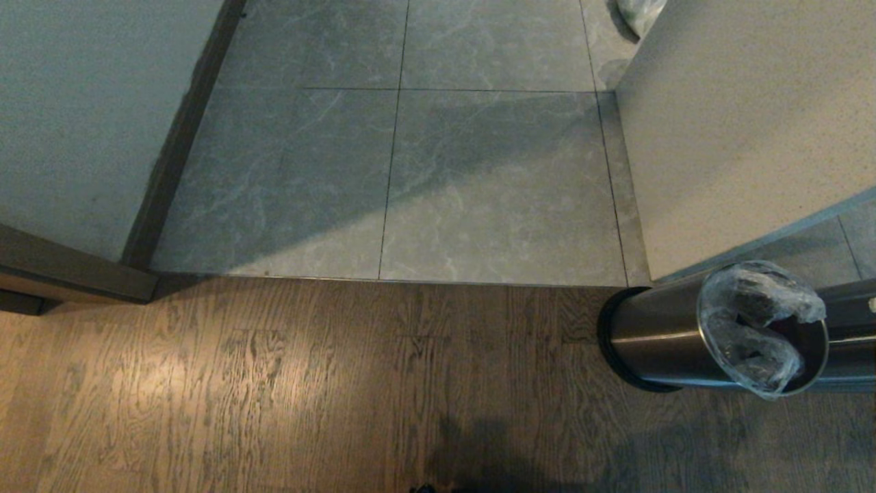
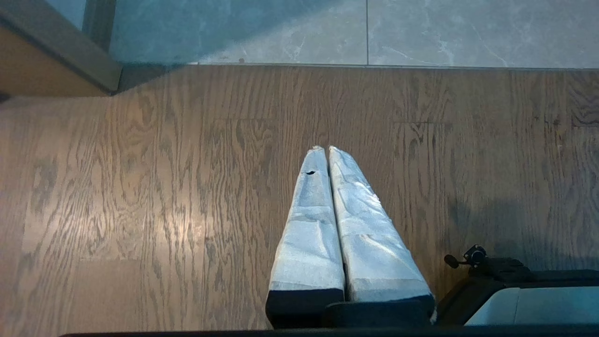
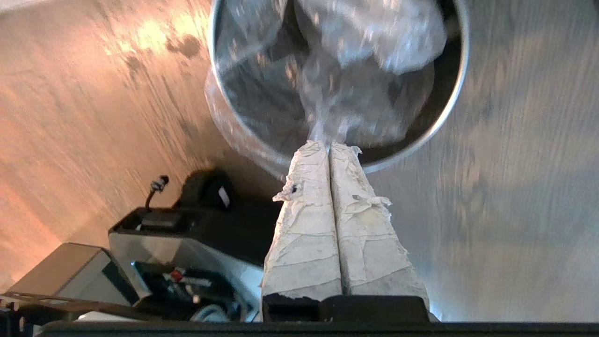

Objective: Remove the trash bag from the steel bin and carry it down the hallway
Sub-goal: Pick up the trash bag

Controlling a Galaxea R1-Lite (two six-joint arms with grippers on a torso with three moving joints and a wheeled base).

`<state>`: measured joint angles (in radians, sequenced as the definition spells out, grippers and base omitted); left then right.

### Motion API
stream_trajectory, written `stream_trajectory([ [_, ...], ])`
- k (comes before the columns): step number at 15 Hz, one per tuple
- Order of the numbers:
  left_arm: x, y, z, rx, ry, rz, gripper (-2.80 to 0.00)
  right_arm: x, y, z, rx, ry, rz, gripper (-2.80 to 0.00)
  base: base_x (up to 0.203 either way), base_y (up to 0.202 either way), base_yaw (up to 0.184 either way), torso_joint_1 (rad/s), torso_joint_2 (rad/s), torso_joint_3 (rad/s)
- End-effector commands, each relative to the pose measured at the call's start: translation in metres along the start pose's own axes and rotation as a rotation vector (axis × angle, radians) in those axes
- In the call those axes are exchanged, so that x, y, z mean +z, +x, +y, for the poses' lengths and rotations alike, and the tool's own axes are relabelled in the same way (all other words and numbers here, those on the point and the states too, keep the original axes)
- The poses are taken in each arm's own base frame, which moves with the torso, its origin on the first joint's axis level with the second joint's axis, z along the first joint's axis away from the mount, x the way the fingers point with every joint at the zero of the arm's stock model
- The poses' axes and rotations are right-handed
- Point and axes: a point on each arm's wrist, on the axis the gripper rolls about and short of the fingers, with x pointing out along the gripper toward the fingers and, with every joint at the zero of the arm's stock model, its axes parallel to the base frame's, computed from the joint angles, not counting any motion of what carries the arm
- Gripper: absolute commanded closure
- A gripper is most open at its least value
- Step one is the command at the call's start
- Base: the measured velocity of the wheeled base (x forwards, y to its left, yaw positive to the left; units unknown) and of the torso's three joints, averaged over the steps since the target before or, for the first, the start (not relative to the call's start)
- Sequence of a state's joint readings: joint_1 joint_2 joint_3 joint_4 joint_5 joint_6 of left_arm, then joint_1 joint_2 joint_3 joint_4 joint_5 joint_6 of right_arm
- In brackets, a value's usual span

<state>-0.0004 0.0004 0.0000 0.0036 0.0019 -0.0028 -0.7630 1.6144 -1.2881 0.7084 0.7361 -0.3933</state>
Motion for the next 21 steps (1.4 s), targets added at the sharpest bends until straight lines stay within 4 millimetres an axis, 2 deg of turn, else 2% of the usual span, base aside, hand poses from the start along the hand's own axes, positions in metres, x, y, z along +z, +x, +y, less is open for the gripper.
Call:
stream_trajectory([
  [1, 0.000, 0.000, 0.000, 0.000, 0.000, -0.001, 0.00, 0.001, 0.000, 0.019, -0.067, -0.010, 0.043, 0.00, 0.000, 0.000, 0.000, 0.000, 0.00, 0.000],
  [3, 0.000, 0.000, 0.000, 0.000, -0.001, -0.001, 0.00, 0.003, 0.014, 0.033, -0.166, -0.014, 0.113, 0.00, 0.000, 0.000, 0.000, 0.000, 0.00, 0.000],
  [5, 0.000, 0.000, 0.000, 0.001, 0.000, -0.001, 0.00, 0.010, 0.036, 0.046, -0.191, -0.066, 0.108, 0.00, 0.000, 0.000, 0.000, 0.000, 0.00, 0.000],
  [10, 0.000, 0.000, 0.000, 0.001, -0.001, -0.001, 0.00, 0.010, 0.075, 0.033, -0.273, -0.219, 0.088, 0.00, 0.000, 0.000, 0.000, 0.000, 0.00, 0.000],
  [11, 0.000, 0.000, 0.000, 0.002, 0.000, -0.001, 0.00, 0.013, 0.080, 0.030, -0.278, -0.237, 0.067, -2.80, 0.000, 0.000, 0.000, 0.000, 0.00, 0.000],
  [13, 0.000, 0.000, 0.000, 0.002, -0.001, -0.001, 0.00, 0.019, 0.091, 0.023, -0.286, -0.289, 0.036, -2.80, 0.000, 0.000, 0.000, 0.000, 0.00, 0.000],
  [15, 0.000, 0.000, 0.000, 0.002, 0.000, -0.001, 0.00, 0.022, 0.093, 0.021, -0.290, -0.305, 0.015, -2.80, 0.000, 0.000, 0.000, 0.000, 0.00, 0.000],
  [21, 0.000, 0.000, 0.000, 0.002, -0.001, -0.001, 0.00, 0.018, 0.099, 0.019, -0.283, -0.319, 0.001, -2.80, 0.000, 0.000, 0.000, 0.000, 0.00, 0.000],
])
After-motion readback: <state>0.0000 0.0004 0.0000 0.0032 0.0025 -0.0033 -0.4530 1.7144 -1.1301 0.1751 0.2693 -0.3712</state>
